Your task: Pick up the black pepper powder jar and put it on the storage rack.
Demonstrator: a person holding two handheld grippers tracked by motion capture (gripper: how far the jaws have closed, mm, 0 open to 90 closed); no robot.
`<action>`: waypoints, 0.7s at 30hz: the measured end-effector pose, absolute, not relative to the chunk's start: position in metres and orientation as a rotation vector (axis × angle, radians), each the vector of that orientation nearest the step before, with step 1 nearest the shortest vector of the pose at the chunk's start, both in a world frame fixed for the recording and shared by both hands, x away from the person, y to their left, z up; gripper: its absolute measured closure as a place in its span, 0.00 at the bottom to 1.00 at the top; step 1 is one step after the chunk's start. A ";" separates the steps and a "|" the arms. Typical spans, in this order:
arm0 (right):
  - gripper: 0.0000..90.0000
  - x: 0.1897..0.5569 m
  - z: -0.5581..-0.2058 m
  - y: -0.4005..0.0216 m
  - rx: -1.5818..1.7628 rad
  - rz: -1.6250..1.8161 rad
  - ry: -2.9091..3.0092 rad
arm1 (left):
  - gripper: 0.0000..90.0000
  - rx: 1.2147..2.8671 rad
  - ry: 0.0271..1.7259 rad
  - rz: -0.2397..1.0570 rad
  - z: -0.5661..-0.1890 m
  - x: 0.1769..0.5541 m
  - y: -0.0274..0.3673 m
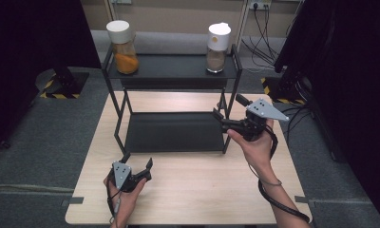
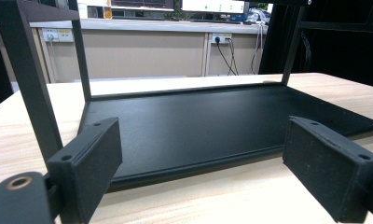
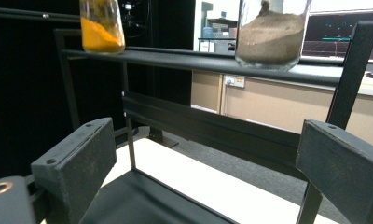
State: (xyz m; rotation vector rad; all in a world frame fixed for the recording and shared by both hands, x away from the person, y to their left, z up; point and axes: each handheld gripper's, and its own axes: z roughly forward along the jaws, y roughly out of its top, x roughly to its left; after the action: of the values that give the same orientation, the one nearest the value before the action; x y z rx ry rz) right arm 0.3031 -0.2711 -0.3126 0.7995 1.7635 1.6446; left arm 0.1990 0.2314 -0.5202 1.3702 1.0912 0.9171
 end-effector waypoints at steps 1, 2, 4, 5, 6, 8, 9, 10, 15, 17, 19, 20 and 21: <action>0.06 0.302 -0.314 -0.272 0.801 1.646 1.764 | 0.12 1.370 1.091 0.918 -0.520 0.199 0.231; 0.06 0.301 -0.316 -0.272 0.802 1.648 1.765 | 0.12 1.371 1.092 0.918 -0.520 0.199 0.231; 0.06 0.299 -0.320 -0.273 0.802 1.649 1.770 | 0.12 1.371 1.092 0.918 -0.520 0.199 0.231; 0.06 0.298 -0.321 -0.273 0.800 1.648 1.772 | 0.12 1.371 1.092 0.918 -0.520 0.199 0.231; 0.06 0.297 -0.323 -0.273 0.799 1.646 1.773 | 0.12 1.371 1.092 0.918 -0.520 0.199 0.231; 0.06 0.295 -0.326 -0.273 0.800 1.648 1.780 | 0.12 1.369 1.093 0.916 -0.520 0.199 0.231; 0.06 0.295 -0.328 -0.274 0.803 1.651 1.783 | 0.12 1.368 1.094 0.916 -0.520 0.199 0.231; 0.06 0.295 -0.331 -0.274 0.808 1.656 1.785 | 0.12 1.369 1.092 0.916 -0.520 0.199 0.232; 0.06 0.291 -0.341 -0.276 0.822 1.661 1.789 | 0.12 1.370 1.091 0.918 -0.520 0.199 0.231; 0.06 0.289 -0.345 -0.277 0.826 1.663 1.793 | 0.12 1.369 1.090 0.918 -0.520 0.199 0.231; 0.06 0.289 -0.349 -0.279 0.835 1.671 1.800 | 0.12 1.369 1.091 0.919 -0.520 0.199 0.231; 0.06 0.289 -0.351 -0.279 0.843 1.673 1.805 | 0.12 1.370 1.091 0.918 -0.520 0.199 0.231; 0.06 0.288 -0.354 -0.280 0.847 1.672 1.807 | 0.12 1.371 1.090 0.918 -0.520 0.199 0.231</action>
State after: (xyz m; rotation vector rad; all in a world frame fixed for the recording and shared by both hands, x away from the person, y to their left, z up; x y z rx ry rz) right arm 0.2884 -0.2796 -0.3536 0.8465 1.8072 1.6715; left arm 0.1990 0.2314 -0.5202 1.3710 1.0904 0.9178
